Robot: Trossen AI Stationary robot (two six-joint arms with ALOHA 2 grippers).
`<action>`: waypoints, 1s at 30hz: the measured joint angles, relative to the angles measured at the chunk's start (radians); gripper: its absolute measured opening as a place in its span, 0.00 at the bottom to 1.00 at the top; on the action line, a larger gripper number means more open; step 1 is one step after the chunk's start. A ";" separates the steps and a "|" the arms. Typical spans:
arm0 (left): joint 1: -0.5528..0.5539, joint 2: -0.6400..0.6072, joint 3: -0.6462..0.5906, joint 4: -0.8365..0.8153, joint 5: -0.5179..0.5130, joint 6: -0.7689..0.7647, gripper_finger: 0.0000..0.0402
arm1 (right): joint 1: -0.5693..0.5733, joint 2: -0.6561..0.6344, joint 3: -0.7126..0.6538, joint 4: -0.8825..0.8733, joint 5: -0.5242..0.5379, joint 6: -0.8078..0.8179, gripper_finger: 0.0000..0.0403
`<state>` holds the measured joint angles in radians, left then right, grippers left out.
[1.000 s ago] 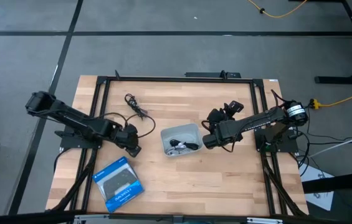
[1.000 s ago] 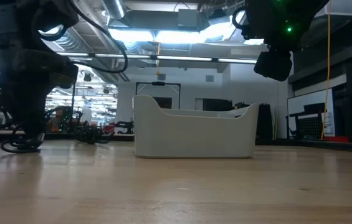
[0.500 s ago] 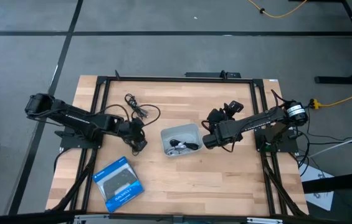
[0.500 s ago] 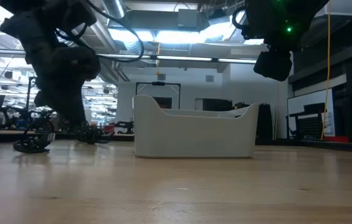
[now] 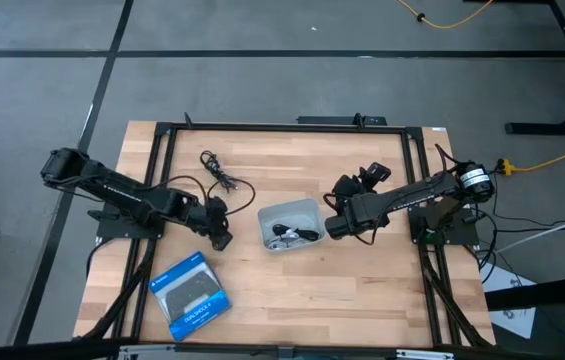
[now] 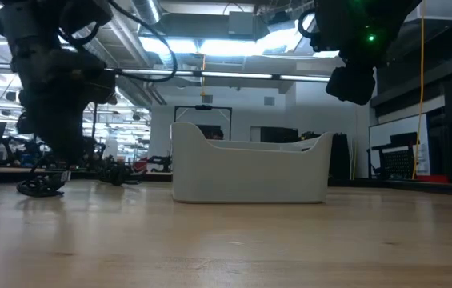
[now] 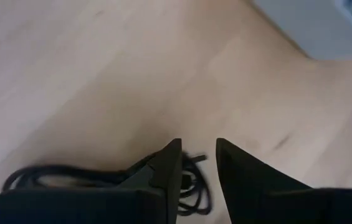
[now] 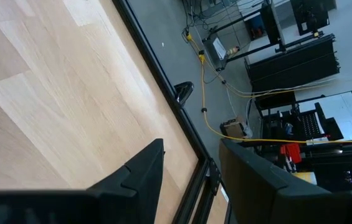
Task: Pick and place USB-C Cables
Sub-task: Put the bottom black charger cable into the gray bin
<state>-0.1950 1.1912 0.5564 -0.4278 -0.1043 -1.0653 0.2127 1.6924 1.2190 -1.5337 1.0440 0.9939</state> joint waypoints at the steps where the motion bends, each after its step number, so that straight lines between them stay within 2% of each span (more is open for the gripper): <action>1: -0.008 0.000 0.000 -0.013 -0.014 -0.021 0.23 | 0.000 0.000 0.000 0.000 0.000 0.000 0.40; 15: -0.095 0.000 0.000 -0.027 -0.033 -0.180 0.23 | 0.000 0.000 0.000 0.004 -0.002 0.000 0.40; 25: -0.127 0.020 0.000 -0.067 -0.043 -0.182 0.22 | 0.000 0.000 0.000 0.010 -0.002 0.000 0.40; 30: -0.120 0.078 0.001 -0.064 -0.039 -0.102 0.14 | 0.000 0.000 0.000 0.017 -0.004 0.001 0.40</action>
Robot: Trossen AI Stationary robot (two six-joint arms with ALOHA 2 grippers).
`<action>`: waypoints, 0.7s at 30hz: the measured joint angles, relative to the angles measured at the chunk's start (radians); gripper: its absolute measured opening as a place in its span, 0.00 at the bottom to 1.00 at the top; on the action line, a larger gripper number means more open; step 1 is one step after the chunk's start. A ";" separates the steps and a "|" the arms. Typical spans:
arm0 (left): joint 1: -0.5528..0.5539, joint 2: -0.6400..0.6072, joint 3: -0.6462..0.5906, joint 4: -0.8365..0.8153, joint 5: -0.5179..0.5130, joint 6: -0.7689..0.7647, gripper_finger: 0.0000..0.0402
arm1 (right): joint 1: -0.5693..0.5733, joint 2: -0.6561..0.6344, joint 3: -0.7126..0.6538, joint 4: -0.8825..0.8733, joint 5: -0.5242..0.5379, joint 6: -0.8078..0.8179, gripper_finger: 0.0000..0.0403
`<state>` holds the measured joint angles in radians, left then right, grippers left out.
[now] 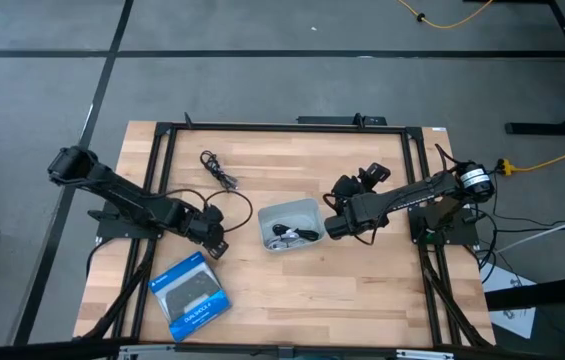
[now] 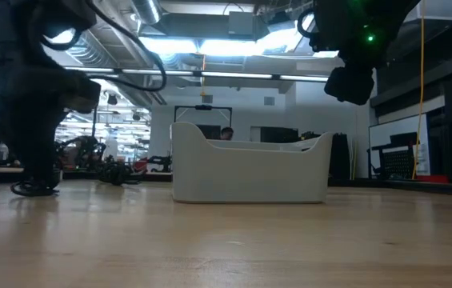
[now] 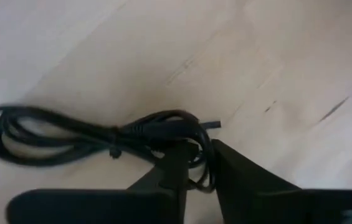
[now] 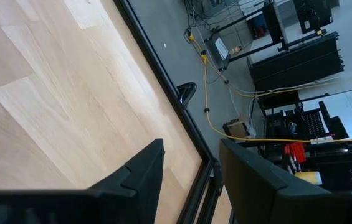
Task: Pick and place USB-C Cables
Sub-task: Put the bottom black charger cable into the gray bin
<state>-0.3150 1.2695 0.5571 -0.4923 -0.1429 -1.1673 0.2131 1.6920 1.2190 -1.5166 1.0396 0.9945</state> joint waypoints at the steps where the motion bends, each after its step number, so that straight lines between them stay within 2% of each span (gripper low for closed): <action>1: 0.003 0.011 0.000 0.003 -0.001 0.032 0.12 | 0.000 0.000 0.000 0.001 -0.004 -0.001 0.40; 5: 0.018 0.042 0.000 0.057 -0.048 0.187 0.01 | 0.000 0.000 0.000 0.005 -0.006 -0.001 0.40; 12: 0.021 0.039 0.000 0.228 -0.213 0.519 0.00 | 0.000 0.000 0.000 0.007 -0.006 -0.002 0.40; 21: 0.019 0.026 0.081 0.235 -0.401 0.676 0.00 | 0.000 0.000 0.000 0.016 -0.006 -0.001 0.40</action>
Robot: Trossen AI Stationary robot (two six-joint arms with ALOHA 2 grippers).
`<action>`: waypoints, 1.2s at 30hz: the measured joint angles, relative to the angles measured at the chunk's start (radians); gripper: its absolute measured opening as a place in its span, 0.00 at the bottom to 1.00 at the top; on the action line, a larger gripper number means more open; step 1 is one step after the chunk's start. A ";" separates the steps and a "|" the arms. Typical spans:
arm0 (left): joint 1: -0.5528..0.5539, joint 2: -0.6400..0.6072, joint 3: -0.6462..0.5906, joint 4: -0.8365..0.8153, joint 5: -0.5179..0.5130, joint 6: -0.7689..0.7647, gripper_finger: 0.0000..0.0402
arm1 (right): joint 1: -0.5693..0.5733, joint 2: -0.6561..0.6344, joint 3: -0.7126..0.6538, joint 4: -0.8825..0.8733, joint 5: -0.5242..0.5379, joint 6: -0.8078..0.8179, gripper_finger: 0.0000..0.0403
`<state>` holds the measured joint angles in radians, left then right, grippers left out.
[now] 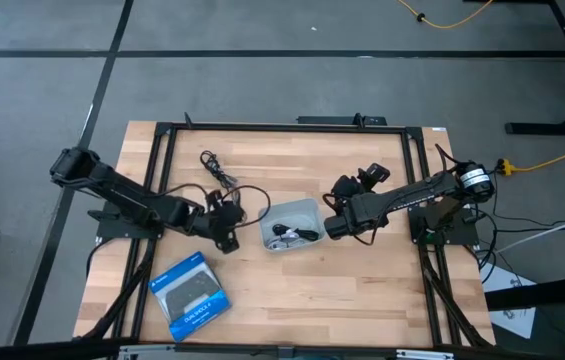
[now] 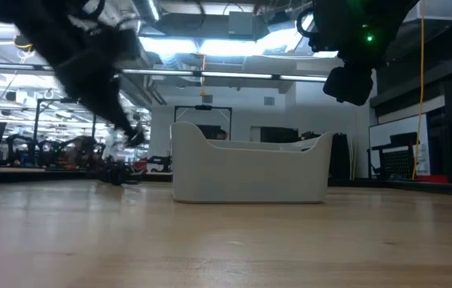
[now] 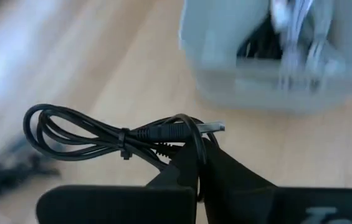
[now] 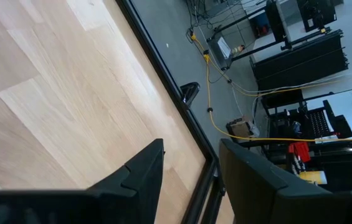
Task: Pick and place USB-C Cables
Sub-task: Put the bottom black charger cable into the gray bin
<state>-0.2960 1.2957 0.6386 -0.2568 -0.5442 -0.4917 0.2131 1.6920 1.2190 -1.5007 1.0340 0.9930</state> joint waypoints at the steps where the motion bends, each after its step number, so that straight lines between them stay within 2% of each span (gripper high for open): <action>1: 0.000 0.000 0.017 0.015 -0.020 0.019 0.00 | 0.000 0.000 0.000 0.001 0.000 0.000 0.40; 4: 0.000 0.000 0.064 0.090 -0.042 0.117 0.00 | 0.000 0.000 0.000 0.004 0.000 0.000 0.40; 8: 0.000 0.002 0.097 0.259 -0.021 0.303 0.00 | 0.000 0.000 0.000 0.010 0.000 0.000 0.40; 10: 0.005 0.022 0.102 0.341 0.019 0.388 0.00 | 0.000 0.000 0.000 0.010 0.000 0.000 0.40; 16: 0.037 0.140 0.101 0.444 0.128 0.565 0.00 | 0.000 0.000 0.000 0.011 -0.008 -0.002 0.40; 23: 0.064 0.293 0.101 0.641 0.315 0.830 0.00 | 0.000 0.000 0.000 0.011 -0.014 -0.002 0.40; 25: 0.064 0.310 0.101 0.650 0.329 0.893 0.00 | 0.000 0.000 0.000 0.011 -0.015 -0.002 0.40; 30: 0.053 0.323 0.101 0.651 0.329 0.920 0.00 | 0.000 0.000 0.000 0.011 -0.016 -0.002 0.40; 36: 0.056 0.322 0.101 0.673 0.314 0.885 0.01 | 0.000 0.000 0.000 0.011 -0.018 -0.001 0.40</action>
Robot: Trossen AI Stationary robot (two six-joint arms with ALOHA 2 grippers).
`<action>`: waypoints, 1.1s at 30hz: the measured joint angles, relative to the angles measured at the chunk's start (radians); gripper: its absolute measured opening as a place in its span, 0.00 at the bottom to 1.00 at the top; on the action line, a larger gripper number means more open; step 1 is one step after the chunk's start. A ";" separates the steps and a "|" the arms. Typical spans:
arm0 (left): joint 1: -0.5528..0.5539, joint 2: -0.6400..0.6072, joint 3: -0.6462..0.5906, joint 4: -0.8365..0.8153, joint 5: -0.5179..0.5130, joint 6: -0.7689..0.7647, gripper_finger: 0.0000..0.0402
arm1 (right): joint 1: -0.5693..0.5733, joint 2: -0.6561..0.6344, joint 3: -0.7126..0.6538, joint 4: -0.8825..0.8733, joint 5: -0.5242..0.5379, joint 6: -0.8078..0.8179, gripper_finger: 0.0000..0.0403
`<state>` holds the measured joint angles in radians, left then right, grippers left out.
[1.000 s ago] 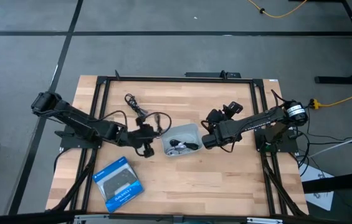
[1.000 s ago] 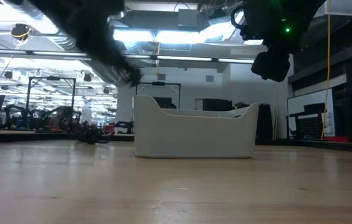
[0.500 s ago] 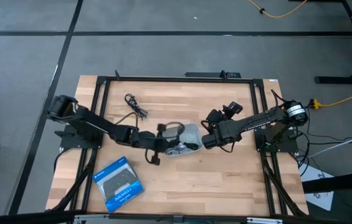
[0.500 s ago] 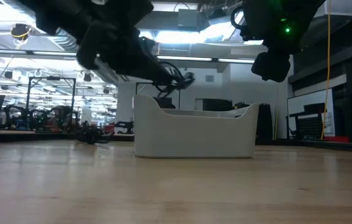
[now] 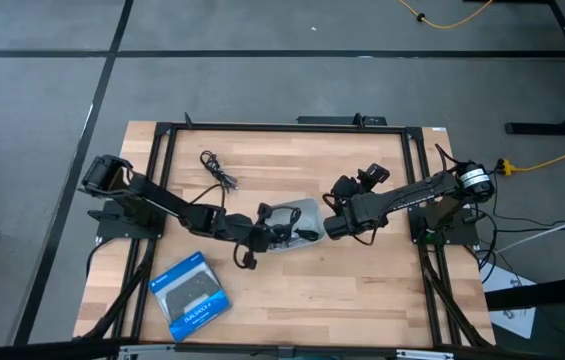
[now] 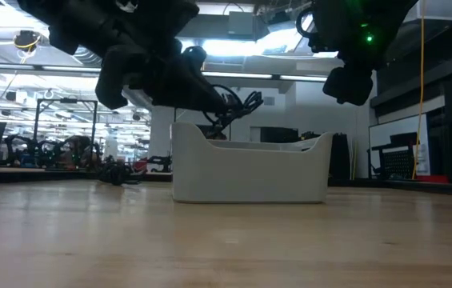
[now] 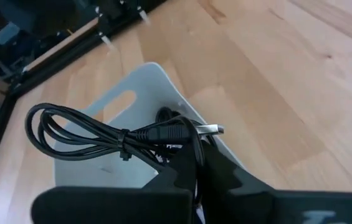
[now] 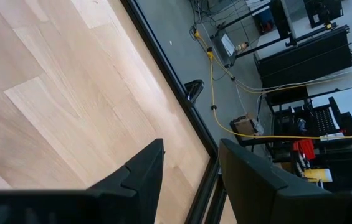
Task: Pick and place USB-C Cables
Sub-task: Put the bottom black charger cable into the gray bin
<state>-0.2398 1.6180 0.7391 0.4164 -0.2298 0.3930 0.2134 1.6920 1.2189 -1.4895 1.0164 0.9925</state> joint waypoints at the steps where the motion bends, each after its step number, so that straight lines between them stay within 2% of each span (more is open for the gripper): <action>1: 0.000 0.000 0.000 -0.003 -0.001 -0.014 0.01 | 0.000 0.000 0.000 0.000 0.000 0.000 0.40; 7: 0.000 0.000 0.000 -0.003 -0.066 -0.077 0.07 | 0.000 0.000 0.000 0.001 -0.001 0.001 0.40; 19: 0.004 0.000 0.000 -0.003 -0.074 -0.106 0.21 | 0.000 0.000 0.000 0.002 -0.026 0.001 0.40; 25: 0.004 0.000 0.000 -0.003 -0.075 -0.096 0.23 | 0.000 0.000 0.000 0.001 -0.025 0.001 0.40; 30: 0.004 0.000 0.000 -0.003 -0.075 -0.020 0.23 | 0.000 0.000 0.000 0.002 -0.026 0.001 0.40; 33: 0.004 0.000 0.000 -0.003 -0.074 -0.045 0.23 | 0.000 0.000 0.000 0.001 -0.026 0.001 0.40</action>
<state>-0.2357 1.6180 0.7387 0.4129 -0.3038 0.3482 0.2138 1.6920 1.2186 -1.4880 0.9905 0.9934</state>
